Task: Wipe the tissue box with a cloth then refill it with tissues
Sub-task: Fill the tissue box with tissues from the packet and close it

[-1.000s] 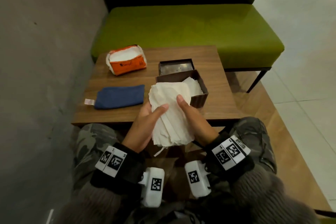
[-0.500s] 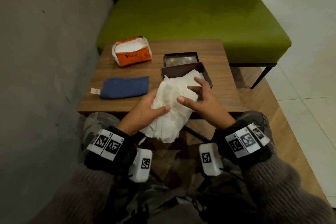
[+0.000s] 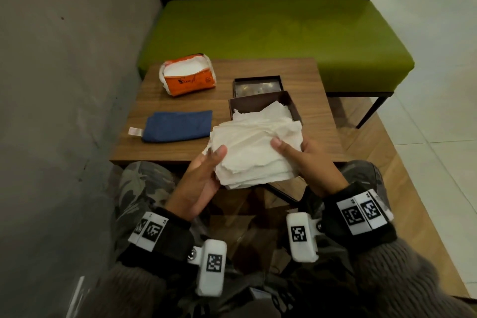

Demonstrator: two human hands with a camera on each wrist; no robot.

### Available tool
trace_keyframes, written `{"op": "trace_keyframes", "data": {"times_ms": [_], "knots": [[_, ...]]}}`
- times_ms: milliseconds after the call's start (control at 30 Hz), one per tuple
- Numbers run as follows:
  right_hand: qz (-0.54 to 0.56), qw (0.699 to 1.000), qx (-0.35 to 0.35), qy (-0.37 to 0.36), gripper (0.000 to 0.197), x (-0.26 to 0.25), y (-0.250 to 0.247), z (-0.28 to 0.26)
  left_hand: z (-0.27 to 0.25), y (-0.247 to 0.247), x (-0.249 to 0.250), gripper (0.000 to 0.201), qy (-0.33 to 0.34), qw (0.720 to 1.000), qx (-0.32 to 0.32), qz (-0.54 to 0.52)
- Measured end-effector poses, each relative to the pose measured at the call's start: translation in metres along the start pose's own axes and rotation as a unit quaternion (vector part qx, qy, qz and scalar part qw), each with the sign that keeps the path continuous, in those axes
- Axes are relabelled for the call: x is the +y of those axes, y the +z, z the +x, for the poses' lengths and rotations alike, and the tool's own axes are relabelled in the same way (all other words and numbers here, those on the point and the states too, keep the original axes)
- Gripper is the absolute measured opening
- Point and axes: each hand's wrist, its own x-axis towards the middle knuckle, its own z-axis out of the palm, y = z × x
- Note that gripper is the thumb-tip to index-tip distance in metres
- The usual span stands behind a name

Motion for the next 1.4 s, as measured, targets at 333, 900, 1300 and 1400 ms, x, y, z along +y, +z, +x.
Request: {"op": "trace_keyframes", "data": {"times_ms": [333,900,1300,1400], "knots": [[-0.036,0.999,0.001,0.004,0.055,0.006,0.016,-0.003,0.005,0.014,-0.007,0.04,0.018,0.989,0.126,0.08],[-0.231,0.964,0.124,-0.03,0.025,-0.046,-0.005,0.048,0.072,0.025,0.034,0.027,0.134,0.919,0.175,0.327],[-0.609,0.782,0.12,0.062,0.047,-0.031,-0.022,0.109,0.149,0.009,0.042,0.026,0.085,0.788,0.179,0.583],[-0.667,0.73,0.153,0.008,0.054,-0.033,-0.016,0.105,0.155,0.012,0.05,0.022,0.056,0.745,0.158,0.645]]}}
